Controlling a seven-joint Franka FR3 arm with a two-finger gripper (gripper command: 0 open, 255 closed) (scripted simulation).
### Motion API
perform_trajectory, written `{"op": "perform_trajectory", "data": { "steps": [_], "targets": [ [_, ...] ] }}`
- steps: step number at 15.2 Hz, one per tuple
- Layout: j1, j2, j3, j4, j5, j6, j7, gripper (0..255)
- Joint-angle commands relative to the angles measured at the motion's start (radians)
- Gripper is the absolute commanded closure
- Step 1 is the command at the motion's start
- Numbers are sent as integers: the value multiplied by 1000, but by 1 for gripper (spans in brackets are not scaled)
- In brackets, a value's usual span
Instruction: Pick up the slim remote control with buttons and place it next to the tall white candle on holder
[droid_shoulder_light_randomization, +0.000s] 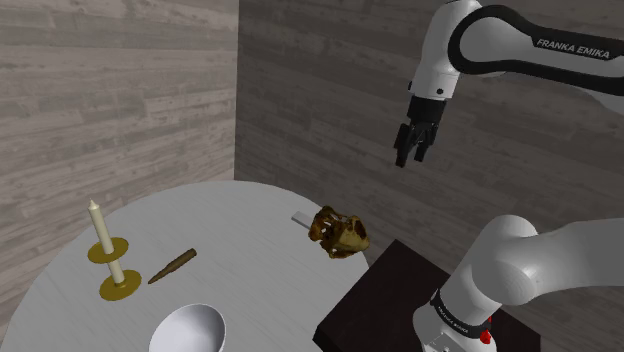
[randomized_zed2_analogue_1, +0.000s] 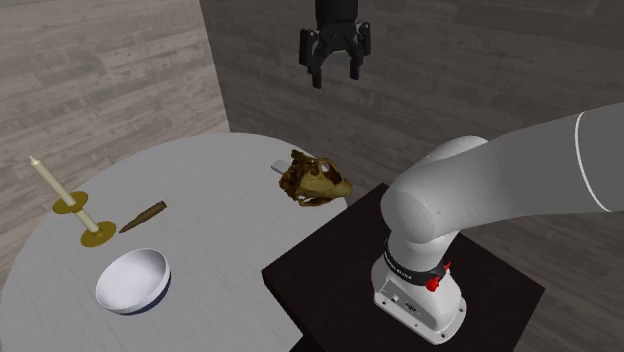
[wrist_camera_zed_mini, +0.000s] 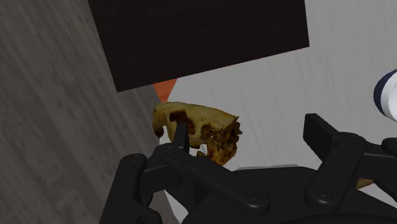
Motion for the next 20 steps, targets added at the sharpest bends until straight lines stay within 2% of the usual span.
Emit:
{"op": "perform_trajectory", "data": {
  "steps": [1,11,20],
  "targets": [
    [0,0,0,0,0,0,0,0],
    [1,183,-40,-173,-39,387,-75,0],
    [7,481,-76,-197,-50,739,-143,0]
  ]
}}
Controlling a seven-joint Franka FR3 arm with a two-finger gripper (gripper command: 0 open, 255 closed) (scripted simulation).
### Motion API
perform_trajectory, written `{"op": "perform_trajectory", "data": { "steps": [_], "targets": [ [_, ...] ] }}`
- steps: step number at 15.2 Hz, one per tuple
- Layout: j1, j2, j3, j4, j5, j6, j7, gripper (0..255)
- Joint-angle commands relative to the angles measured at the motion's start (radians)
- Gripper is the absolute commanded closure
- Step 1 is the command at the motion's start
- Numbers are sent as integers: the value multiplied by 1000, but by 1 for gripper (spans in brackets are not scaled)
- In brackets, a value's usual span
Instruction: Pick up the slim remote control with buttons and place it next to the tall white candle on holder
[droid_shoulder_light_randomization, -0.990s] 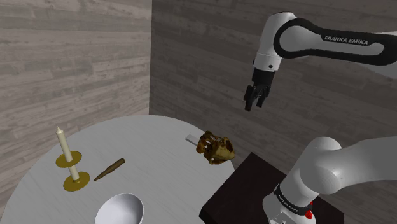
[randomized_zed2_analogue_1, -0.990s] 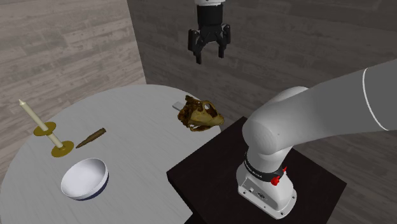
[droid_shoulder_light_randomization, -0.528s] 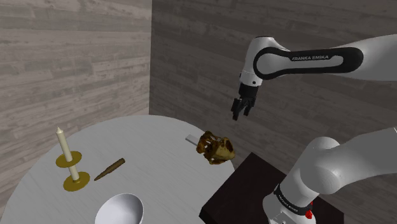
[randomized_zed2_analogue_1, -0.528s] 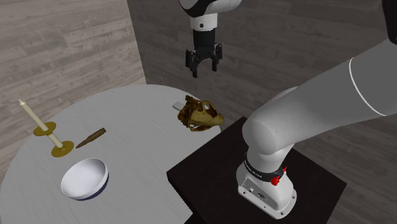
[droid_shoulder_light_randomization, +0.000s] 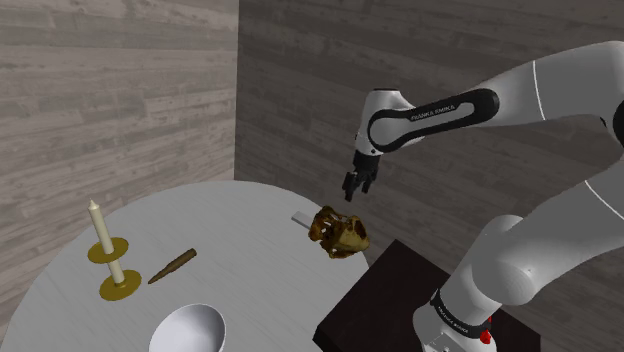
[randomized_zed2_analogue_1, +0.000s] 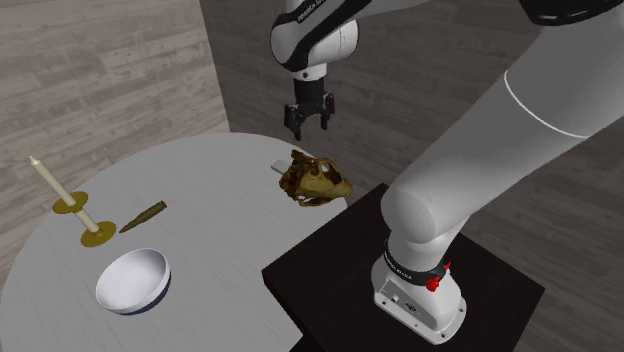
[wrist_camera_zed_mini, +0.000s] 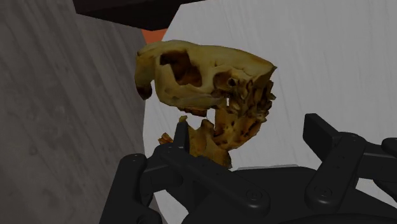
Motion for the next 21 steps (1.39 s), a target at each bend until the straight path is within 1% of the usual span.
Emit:
{"op": "perform_trajectory", "data": {
  "steps": [1,6,11,16,21],
  "targets": [
    [1,85,-10,12,1,82,-20,0],
    [6,288,-23,63,21,249,-66,0],
    [3,496,-23,151,58,385,-120,0],
    [-15,702,-5,274,94,483,-169,0],
    [-39,902,17,429,112,546,-202,0]
  ]
}}
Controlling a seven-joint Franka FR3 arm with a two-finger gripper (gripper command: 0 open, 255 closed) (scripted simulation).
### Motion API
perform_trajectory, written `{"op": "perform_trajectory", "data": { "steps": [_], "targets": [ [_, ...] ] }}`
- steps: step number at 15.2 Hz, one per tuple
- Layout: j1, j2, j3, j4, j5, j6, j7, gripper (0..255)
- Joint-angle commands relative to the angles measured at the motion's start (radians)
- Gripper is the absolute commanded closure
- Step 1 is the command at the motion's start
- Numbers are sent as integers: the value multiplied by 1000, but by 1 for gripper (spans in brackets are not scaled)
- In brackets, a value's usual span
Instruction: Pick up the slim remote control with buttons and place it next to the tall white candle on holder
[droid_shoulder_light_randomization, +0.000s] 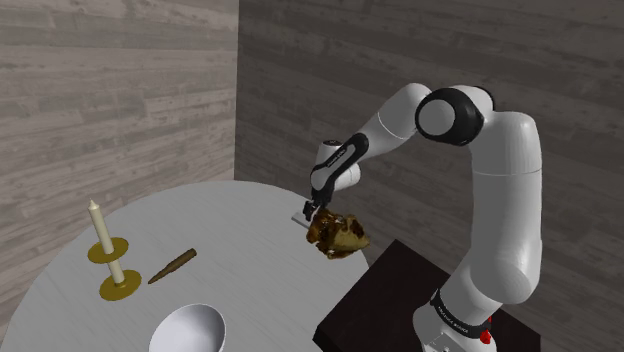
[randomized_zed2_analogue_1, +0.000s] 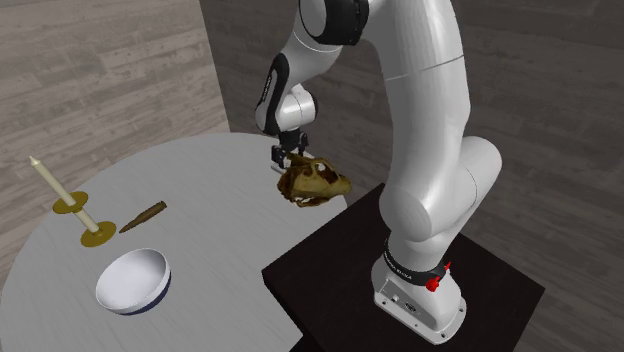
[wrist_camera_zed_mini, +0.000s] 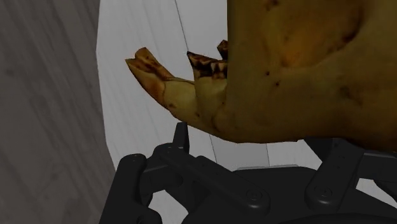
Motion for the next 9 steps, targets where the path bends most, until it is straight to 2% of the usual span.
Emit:
{"op": "perform_trajectory", "data": {
  "steps": [1,9],
  "targets": [
    [-8,70,8,63,4,10,-10,0],
    [-20,169,22,96,14,75,-18,0]
  ]
}}
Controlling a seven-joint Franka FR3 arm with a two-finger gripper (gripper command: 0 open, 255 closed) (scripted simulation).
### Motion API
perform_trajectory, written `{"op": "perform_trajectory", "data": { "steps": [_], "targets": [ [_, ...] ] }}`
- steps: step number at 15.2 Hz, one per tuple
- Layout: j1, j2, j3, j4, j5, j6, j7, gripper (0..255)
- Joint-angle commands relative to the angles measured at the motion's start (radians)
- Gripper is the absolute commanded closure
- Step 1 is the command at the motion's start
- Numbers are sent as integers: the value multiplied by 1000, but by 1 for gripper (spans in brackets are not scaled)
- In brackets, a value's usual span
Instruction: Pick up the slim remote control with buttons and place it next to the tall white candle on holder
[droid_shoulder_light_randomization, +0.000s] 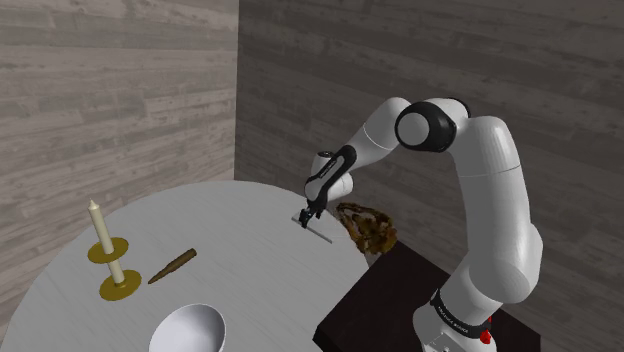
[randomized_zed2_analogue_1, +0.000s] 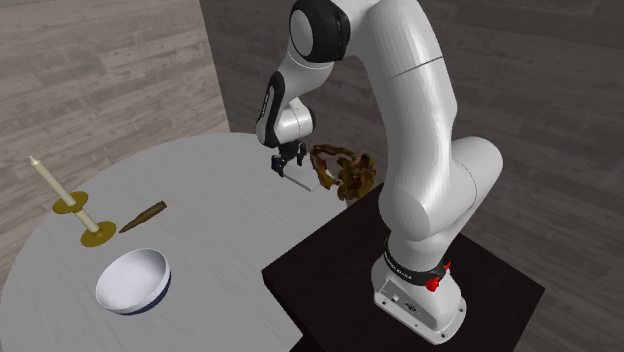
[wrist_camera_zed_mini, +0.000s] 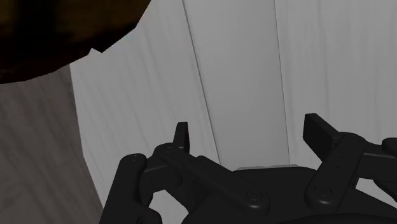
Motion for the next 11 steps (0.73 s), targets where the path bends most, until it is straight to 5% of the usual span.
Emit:
{"op": "perform_trajectory", "data": {
  "steps": [1,7,8,11],
  "targets": [
    [0,14,2,5,1,8,0,0],
    [0,14,2,5,1,8,0,0],
    [0,15,2,6,1,8,1,255],
    [0,13,2,4,1,9,1,255]
  ]
}}
